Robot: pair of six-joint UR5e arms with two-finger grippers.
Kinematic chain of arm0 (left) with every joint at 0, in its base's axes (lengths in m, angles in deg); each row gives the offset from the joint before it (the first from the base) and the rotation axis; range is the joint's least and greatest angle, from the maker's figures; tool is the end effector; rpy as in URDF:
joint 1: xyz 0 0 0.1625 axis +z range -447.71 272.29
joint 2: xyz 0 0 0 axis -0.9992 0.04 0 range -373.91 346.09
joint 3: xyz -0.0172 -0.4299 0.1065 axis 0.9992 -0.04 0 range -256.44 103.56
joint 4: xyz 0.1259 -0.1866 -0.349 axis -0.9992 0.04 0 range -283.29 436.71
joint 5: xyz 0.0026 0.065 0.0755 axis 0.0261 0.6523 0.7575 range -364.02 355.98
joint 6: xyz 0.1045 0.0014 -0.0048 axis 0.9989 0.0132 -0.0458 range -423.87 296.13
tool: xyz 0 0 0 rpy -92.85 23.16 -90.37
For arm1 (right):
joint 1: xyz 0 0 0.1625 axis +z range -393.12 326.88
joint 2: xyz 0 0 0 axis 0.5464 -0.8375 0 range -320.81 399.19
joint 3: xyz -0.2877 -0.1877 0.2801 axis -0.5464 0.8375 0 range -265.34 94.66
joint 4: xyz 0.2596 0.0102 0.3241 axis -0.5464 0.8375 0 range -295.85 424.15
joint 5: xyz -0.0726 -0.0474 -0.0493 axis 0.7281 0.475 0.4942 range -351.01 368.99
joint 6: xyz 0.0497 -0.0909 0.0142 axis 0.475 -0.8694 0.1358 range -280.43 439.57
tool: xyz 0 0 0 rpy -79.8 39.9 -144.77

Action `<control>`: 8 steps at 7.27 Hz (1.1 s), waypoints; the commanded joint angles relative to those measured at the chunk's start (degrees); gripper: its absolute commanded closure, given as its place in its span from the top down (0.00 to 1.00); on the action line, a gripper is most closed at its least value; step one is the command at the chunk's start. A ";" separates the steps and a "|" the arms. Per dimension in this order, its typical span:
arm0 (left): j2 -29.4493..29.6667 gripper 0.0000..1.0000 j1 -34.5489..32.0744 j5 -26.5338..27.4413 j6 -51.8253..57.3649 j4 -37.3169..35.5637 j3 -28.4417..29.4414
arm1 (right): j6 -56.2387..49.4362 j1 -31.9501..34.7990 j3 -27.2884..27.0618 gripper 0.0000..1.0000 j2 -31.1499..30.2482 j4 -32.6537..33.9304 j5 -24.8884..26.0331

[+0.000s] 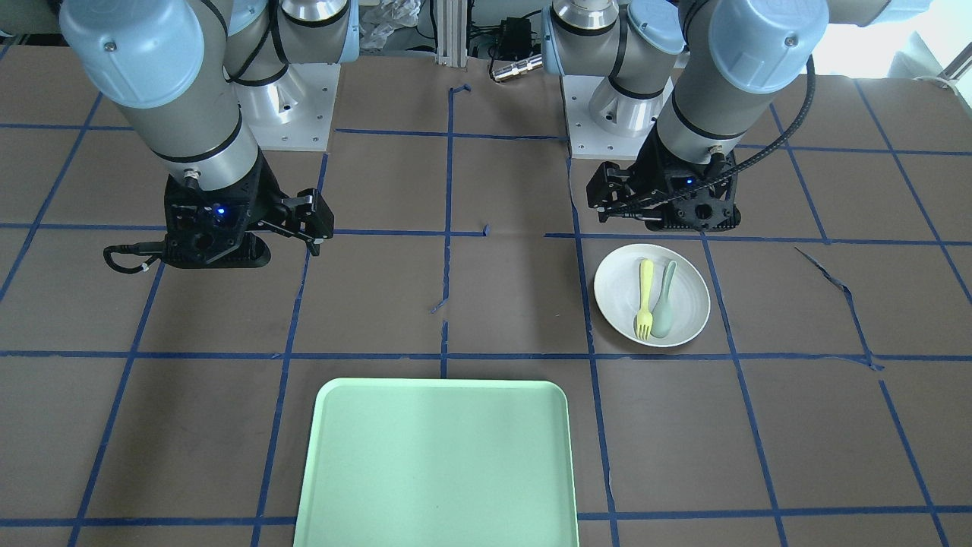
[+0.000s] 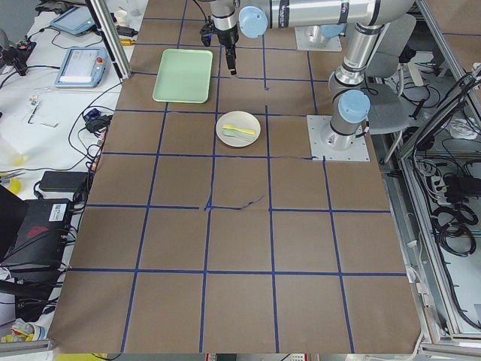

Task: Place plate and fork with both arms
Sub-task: 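Move the left gripper down to the rim of the white plate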

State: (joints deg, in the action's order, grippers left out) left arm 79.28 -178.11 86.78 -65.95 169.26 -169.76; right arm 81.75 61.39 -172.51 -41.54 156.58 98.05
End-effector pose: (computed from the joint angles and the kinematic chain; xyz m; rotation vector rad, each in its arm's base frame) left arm -0.1353 -0.4964 0.4415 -0.0439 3.1143 0.2459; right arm 0.1782 -0.5421 0.4445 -0.0628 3.1268 0.1106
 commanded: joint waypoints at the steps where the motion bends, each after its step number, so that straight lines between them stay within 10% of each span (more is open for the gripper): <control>1: -0.46 1.00 1.27 0.07 3.20 0.08 -0.80 | 0.11 -0.02 -1.24 1.00 -0.04 0.20 0.06; 8: 4.80 1.00 22.26 0.07 18.67 -13.89 -8.80 | -0.51 -0.02 -1.95 1.00 1.02 2.49 0.50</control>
State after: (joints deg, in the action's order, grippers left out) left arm 82.83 -159.27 86.85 -49.94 155.73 -177.86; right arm 81.16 61.39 -174.40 -40.73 159.01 98.62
